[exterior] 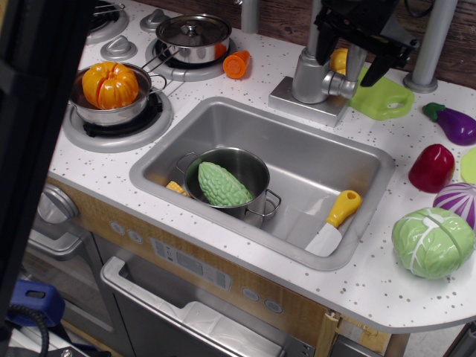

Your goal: Turn lever vertical to front

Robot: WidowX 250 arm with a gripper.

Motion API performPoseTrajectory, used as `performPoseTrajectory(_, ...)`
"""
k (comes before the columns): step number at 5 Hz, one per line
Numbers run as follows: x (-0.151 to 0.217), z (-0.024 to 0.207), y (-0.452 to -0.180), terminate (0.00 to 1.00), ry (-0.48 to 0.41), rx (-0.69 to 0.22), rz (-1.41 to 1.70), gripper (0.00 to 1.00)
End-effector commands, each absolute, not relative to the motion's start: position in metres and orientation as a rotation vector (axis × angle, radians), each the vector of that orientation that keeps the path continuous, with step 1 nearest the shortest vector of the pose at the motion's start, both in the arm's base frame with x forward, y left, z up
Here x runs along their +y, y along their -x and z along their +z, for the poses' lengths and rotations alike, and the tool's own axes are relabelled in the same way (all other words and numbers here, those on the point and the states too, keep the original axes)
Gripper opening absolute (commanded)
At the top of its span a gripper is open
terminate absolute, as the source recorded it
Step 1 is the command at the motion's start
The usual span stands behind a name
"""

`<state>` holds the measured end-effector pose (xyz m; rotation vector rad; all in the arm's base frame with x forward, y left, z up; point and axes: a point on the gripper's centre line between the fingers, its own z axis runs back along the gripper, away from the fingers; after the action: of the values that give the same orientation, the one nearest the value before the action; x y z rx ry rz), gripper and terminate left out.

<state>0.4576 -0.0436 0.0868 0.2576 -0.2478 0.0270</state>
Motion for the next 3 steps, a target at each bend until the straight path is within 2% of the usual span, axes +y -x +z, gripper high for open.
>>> performPoseTrajectory(1,-0.053,0.132,-0.475,0.0,-0.243,-0.407,0.046,1.0)
performPoseTrajectory(3,-0.048,0.126,-0.493,0.0,-0.236,-0.454,0.044,1.0)
